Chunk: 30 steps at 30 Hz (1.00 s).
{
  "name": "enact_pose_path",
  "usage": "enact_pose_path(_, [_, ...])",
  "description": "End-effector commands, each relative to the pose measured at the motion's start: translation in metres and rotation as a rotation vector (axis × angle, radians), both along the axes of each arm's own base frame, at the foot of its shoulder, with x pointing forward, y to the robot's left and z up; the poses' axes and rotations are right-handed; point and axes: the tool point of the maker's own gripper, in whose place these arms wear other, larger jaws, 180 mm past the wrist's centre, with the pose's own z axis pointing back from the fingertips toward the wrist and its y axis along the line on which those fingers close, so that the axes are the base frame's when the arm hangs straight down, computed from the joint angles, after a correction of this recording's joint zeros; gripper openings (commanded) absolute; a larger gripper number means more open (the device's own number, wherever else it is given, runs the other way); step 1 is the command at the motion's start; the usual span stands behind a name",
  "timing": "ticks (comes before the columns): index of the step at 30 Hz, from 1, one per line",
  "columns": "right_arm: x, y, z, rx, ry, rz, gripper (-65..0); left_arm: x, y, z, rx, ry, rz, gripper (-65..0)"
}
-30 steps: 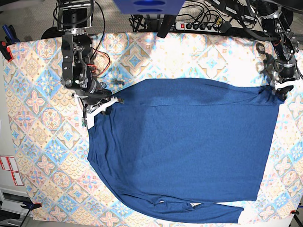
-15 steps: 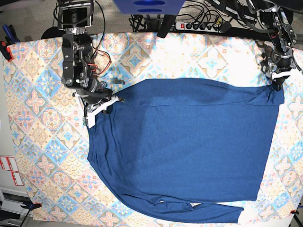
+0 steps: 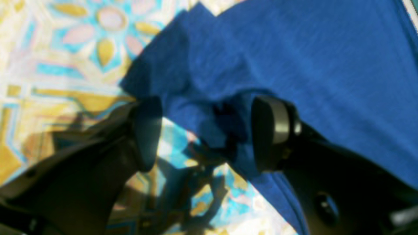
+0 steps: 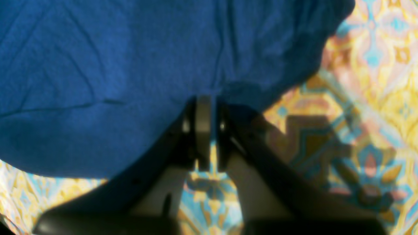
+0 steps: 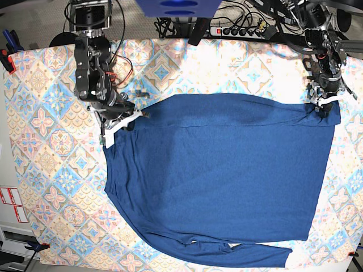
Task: Fold the T-shirt properly
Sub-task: 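Adjust both grippers' grip on the shoulder edges of the shirt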
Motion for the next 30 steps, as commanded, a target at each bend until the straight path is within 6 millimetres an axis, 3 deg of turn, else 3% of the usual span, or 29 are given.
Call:
enact_pose_path(1, [0.011, -0.002, 0.013, 0.000, -0.050, -0.002, -61.9, 0.005, 0.011, 0.011, 0.027, -0.022, 0.002, -23.4])
enact_pose_path(7, [0.011, -0.001, 0.013, 0.000, -0.050, -0.001, -61.9, 0.008, 0.006, 0.009, 0.012, -0.021, -0.001, -23.4])
enact_pose_path(16, [0.010, 0.006, 0.013, 0.015, -0.050, 0.002, -61.9, 0.044, -0.016, 0.013, -0.028, -0.043, -0.071, -23.5])
enact_pose_path(22, [0.017, 0.008, 0.031, 0.017, -0.102, 0.008, -61.9, 0.050, -0.021, 0.011, -0.038, -0.042, -0.081, -24.8])
enact_pose_path(26, [0.011, 0.009, 0.031, 0.017, -0.099, 0.012, -61.9, 0.051, -0.021, 0.010, -0.042, -0.042, -0.080, -40.1])
enact_pose_path(29, [0.004, 0.010, 0.026, 0.017, -0.082, 0.014, -61.8, 0.050, -0.021, 0.010, -0.042, -0.040, -0.080, -60.7])
enact_pose_path(30, [0.000, 0.010, 0.023, 0.017, -0.071, 0.014, -61.5, 0.050, -0.021, 0.009, -0.043, -0.039, -0.080, -65.0])
